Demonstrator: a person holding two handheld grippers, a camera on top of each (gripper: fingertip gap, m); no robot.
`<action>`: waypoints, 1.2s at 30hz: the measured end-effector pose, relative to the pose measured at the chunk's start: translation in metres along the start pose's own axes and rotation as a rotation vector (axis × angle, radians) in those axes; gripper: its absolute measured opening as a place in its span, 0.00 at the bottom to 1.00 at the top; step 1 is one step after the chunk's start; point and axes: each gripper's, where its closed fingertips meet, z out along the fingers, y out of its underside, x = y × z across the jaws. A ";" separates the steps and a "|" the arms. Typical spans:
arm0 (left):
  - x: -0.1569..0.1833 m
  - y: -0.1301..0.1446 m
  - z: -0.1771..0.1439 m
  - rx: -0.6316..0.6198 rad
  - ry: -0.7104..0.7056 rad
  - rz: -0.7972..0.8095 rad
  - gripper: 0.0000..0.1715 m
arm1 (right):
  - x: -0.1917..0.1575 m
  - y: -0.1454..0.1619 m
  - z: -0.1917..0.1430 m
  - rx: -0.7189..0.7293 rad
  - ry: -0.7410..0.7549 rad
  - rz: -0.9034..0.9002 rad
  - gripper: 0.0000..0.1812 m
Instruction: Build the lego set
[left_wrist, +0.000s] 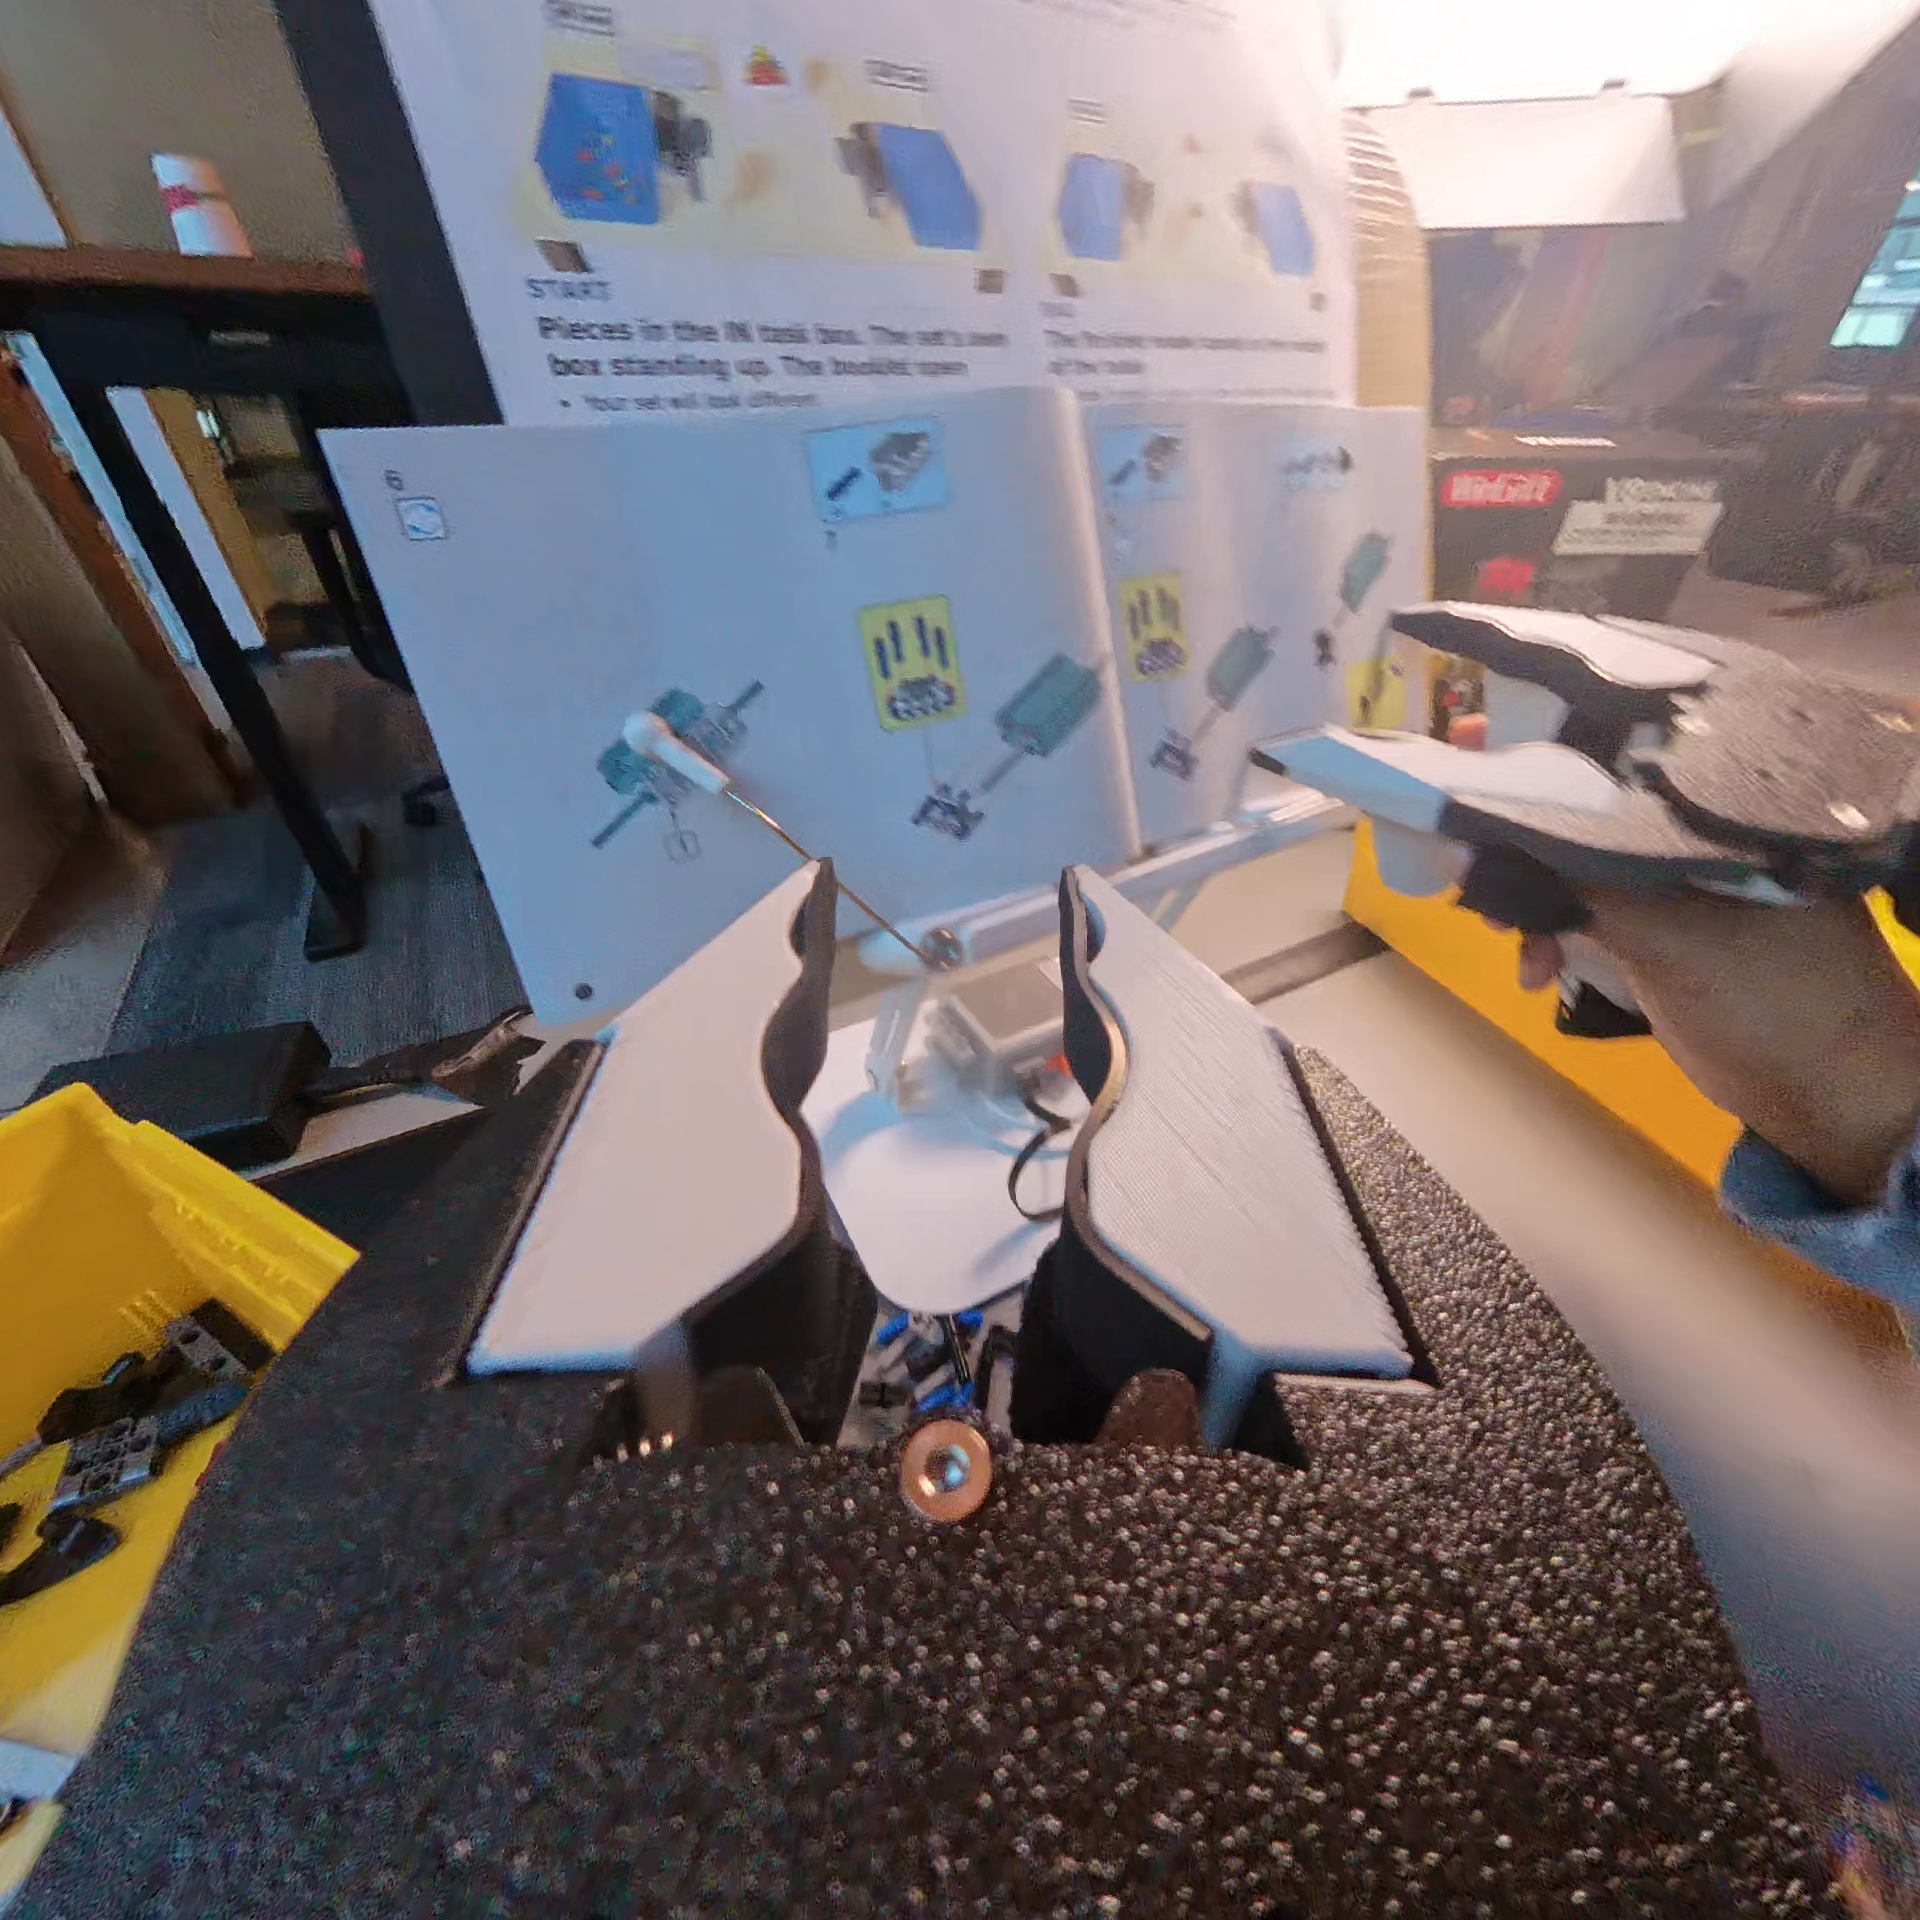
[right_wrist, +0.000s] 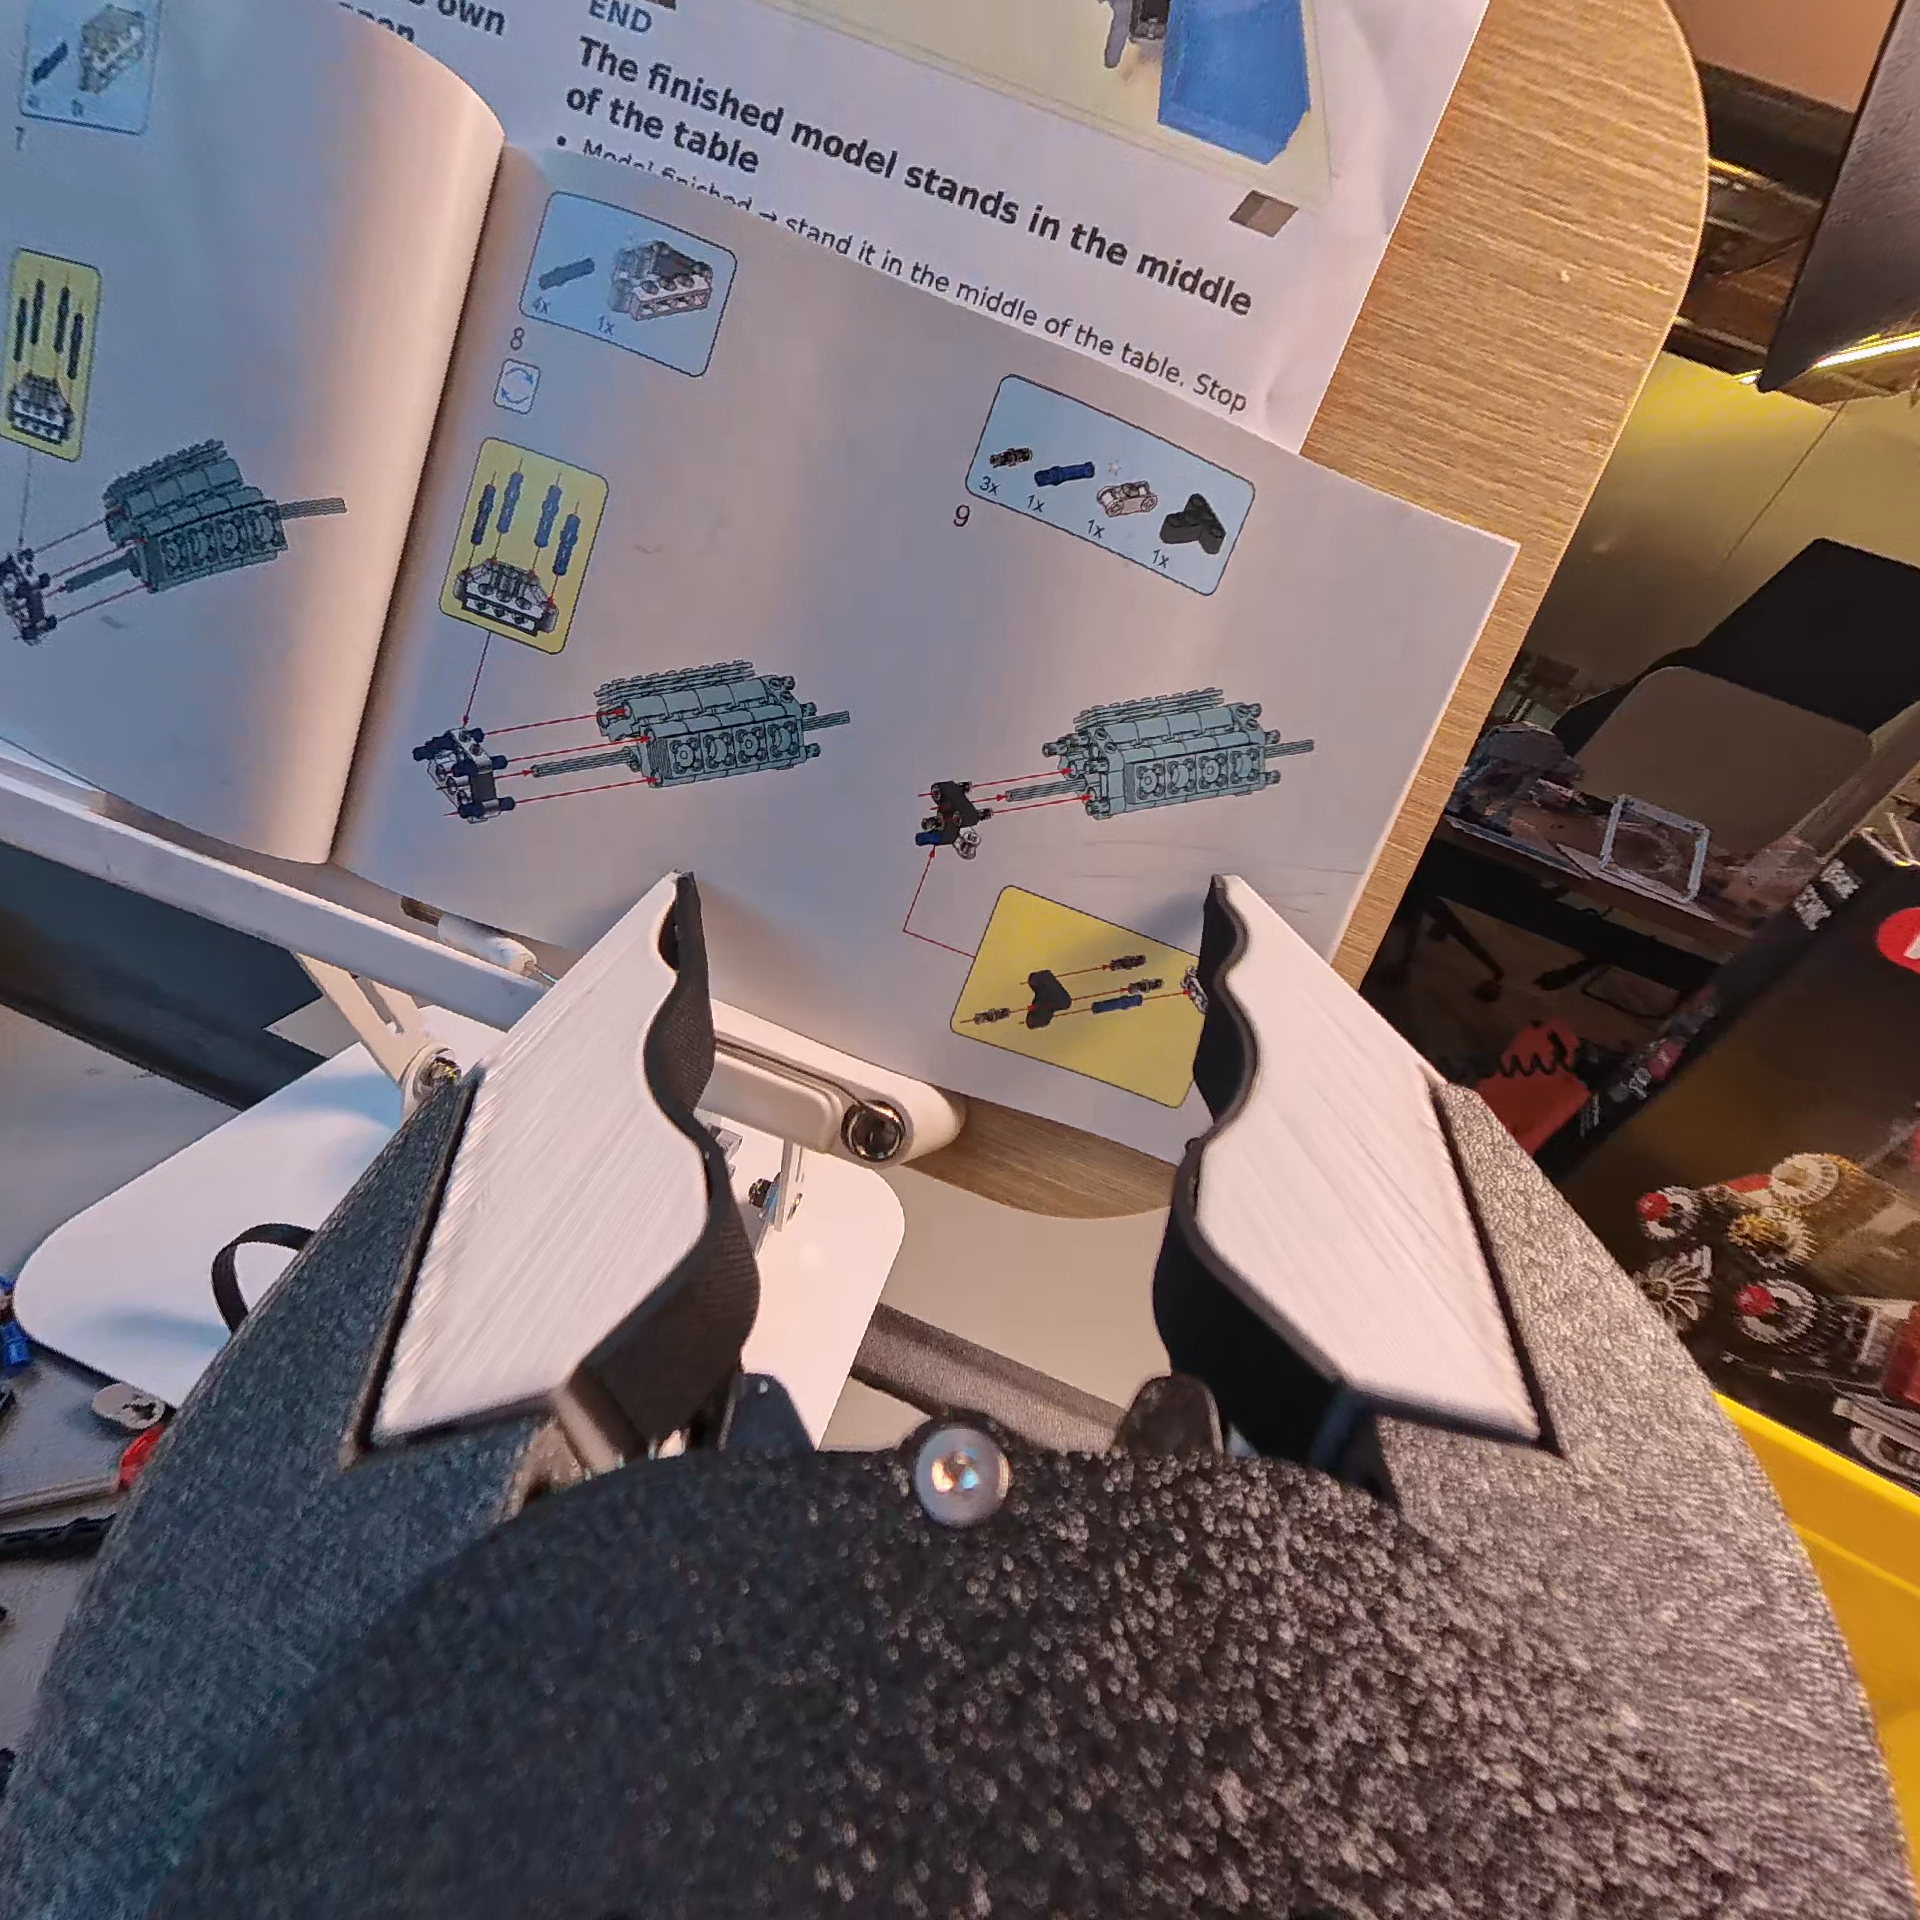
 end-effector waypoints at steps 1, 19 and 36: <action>-0.013 -0.004 0.016 -0.020 -0.022 -0.036 0.24 | 0.000 0.000 0.000 0.000 -0.003 0.001 0.51; -0.064 0.044 0.020 -0.191 -0.158 -0.159 0.15 | 0.012 -0.011 -0.007 0.041 -0.018 -0.002 0.63; -0.034 0.022 -0.017 -0.120 -0.044 -0.027 0.20 | 0.016 -0.041 0.016 0.057 -0.063 -0.162 0.52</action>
